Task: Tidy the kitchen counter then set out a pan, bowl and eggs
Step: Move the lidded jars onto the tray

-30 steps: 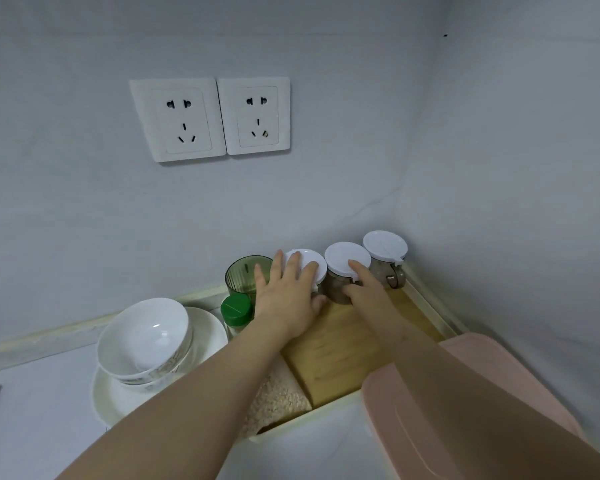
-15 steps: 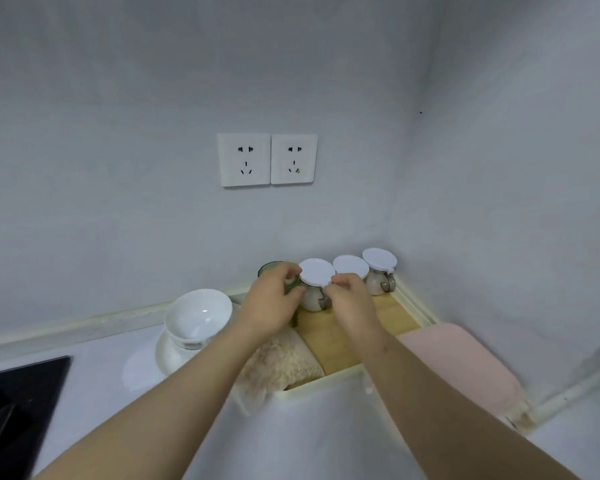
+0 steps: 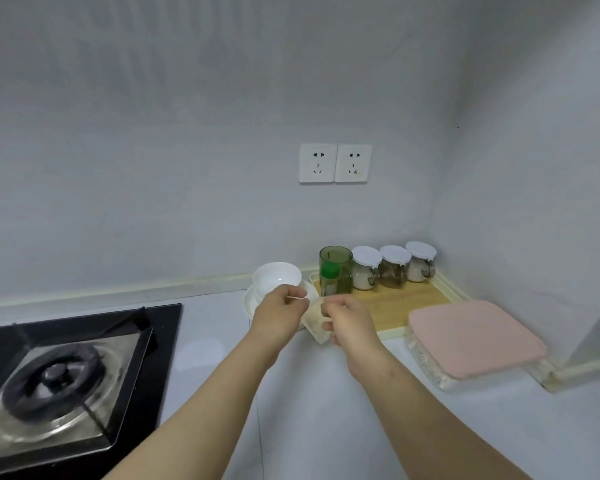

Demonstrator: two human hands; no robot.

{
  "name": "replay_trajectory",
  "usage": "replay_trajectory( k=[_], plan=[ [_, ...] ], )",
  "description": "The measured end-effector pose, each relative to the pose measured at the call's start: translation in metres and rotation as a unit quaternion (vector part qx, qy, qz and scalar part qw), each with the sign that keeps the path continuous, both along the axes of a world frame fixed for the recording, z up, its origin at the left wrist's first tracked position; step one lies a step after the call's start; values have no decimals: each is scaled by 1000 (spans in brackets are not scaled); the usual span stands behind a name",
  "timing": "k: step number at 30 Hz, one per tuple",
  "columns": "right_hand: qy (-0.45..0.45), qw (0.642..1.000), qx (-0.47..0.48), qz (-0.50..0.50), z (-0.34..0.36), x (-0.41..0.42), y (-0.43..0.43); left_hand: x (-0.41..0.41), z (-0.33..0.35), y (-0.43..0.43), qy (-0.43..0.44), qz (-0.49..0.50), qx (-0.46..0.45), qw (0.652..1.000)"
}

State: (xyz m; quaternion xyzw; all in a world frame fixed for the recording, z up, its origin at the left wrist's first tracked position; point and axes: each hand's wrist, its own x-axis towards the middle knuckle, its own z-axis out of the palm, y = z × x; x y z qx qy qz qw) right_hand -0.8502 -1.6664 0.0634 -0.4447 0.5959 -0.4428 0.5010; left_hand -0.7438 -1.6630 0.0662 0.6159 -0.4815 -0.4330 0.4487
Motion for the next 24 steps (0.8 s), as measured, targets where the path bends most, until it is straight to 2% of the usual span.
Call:
replay_trajectory(
  k=[12, 18, 24],
  plan=[
    [-28, 982, 44, 184, -8, 79, 135, 82, -17, 170, 32, 179, 16, 983],
    [-19, 953, 31, 300, 16, 177, 196, 175, 5, 258, 46, 286, -9, 957],
    [-21, 915, 30, 402, 27, 319, 273, 303, 14, 357, 45, 408, -31, 911]
  ],
)
